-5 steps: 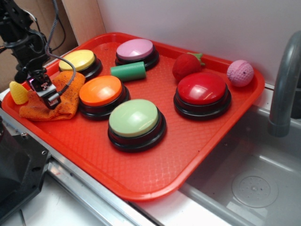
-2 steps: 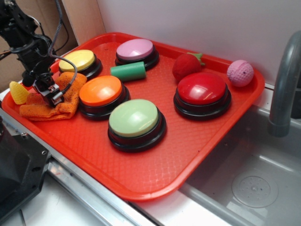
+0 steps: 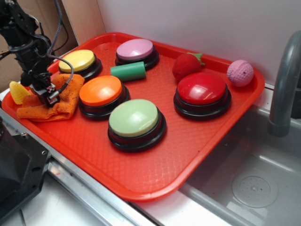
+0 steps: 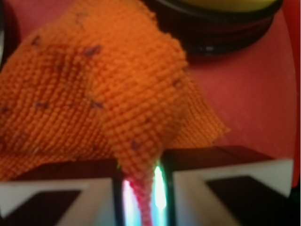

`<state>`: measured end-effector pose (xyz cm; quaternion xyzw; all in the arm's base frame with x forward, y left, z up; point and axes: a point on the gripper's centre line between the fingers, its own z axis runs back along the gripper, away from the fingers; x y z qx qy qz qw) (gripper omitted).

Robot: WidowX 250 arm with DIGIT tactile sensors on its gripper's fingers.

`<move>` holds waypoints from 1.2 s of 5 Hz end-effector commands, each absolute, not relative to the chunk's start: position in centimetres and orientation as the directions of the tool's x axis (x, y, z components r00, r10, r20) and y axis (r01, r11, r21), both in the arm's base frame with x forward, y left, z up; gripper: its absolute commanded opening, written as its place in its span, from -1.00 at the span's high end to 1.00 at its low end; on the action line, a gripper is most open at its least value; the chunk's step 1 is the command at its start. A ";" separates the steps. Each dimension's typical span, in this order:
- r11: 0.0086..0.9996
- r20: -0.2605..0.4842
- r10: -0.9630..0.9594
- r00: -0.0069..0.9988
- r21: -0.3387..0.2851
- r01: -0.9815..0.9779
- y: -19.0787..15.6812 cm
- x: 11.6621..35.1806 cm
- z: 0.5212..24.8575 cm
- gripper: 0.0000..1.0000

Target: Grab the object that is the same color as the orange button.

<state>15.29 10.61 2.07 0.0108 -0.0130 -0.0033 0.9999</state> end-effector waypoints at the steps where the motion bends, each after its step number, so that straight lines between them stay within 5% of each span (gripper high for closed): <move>1: 0.993 -0.018 0.057 0.998 0.101 -0.055 8.2 17.1 7.6 1.00; 4: 0.997 0.014 -0.073 0.997 0.005 0.073 -1.1 19.4 15.4 1.00; 6: 0.998 0.022 -0.058 0.998 0.004 0.057 -1.7 19.1 16.1 1.00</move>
